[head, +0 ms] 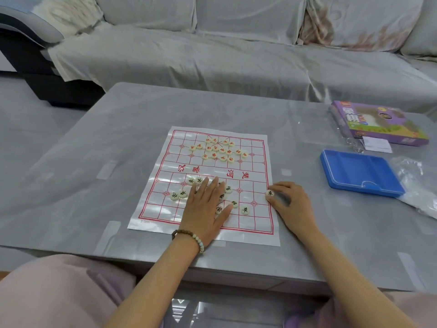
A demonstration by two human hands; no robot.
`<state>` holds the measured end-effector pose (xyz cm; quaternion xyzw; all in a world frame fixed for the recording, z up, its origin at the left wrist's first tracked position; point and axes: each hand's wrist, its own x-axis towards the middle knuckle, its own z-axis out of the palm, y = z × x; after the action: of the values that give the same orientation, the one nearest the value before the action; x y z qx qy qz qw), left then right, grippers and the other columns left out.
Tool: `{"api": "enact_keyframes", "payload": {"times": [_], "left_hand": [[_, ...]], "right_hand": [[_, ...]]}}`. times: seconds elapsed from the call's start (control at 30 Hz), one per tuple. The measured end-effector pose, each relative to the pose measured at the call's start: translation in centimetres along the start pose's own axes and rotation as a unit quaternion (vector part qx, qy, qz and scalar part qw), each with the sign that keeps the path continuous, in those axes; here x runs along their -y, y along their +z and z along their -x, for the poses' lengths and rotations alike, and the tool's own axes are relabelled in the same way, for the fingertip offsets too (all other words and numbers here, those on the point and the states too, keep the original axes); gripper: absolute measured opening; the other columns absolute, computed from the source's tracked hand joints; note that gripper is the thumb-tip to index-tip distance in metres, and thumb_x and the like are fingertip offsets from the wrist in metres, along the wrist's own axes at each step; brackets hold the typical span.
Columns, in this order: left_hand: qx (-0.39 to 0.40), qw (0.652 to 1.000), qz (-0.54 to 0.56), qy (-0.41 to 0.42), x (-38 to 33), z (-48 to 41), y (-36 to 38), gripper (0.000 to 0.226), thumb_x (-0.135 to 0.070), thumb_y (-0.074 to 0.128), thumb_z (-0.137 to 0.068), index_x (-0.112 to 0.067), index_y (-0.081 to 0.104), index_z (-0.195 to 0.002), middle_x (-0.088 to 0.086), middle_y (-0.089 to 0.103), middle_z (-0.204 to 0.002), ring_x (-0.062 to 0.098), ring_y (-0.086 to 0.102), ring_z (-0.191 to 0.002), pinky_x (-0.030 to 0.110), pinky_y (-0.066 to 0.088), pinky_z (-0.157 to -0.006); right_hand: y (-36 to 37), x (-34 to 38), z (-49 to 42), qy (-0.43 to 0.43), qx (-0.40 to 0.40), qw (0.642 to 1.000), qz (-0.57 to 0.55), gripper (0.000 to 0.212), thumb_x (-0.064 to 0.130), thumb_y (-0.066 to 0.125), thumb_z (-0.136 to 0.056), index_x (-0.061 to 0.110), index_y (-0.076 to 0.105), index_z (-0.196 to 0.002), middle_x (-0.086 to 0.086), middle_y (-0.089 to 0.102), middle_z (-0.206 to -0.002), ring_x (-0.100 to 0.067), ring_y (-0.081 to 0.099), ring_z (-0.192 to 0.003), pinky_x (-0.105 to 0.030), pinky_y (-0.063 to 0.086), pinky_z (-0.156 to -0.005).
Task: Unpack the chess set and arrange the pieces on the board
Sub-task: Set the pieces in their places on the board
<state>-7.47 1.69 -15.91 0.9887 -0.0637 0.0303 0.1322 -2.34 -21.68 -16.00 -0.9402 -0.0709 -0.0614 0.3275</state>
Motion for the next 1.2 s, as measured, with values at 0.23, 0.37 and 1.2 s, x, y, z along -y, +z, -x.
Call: {"api": "enact_keyframes", "payload": {"times": [0.23,0.37,1.2], "left_hand": [[0.001,1.000,0.014,-0.025,0.2,-0.1,0.1,0.082,-0.065,-0.016,-0.076,-0.029,0.001,-0.148,-0.008,-0.007,-0.156,0.003,-0.023,-0.133,0.027,-0.021,-0.108],[0.002,0.999,0.020,-0.029,0.2,-0.1,0.1,0.082,-0.065,-0.014,-0.077,-0.029,0.003,-0.148,-0.009,-0.004,-0.156,0.006,-0.016,-0.139,0.026,-0.018,-0.109],[-0.012,0.999,0.021,-0.023,-0.2,0.1,-0.3,0.079,-0.060,-0.010,-0.079,-0.028,0.013,-0.148,-0.007,0.010,-0.156,0.012,0.002,-0.144,0.025,-0.012,-0.111]], "right_hand": [[0.1,-0.2,0.0,0.018,-0.043,0.998,-0.032,0.023,0.037,0.071,-0.079,0.024,0.070,-0.098,0.007,0.059,-0.112,-0.009,0.053,-0.104,-0.029,0.041,-0.094],[0.2,-0.4,-0.2,0.013,-0.039,0.999,-0.031,0.019,0.038,0.071,-0.079,0.028,0.070,-0.095,0.010,0.060,-0.108,-0.004,0.050,-0.099,-0.024,0.039,-0.089],[2.8,4.2,4.1,-0.101,-0.033,0.994,0.037,0.032,0.050,0.066,-0.079,0.030,0.070,-0.103,0.010,0.057,-0.105,-0.007,0.047,-0.103,-0.023,0.029,-0.092]]}}
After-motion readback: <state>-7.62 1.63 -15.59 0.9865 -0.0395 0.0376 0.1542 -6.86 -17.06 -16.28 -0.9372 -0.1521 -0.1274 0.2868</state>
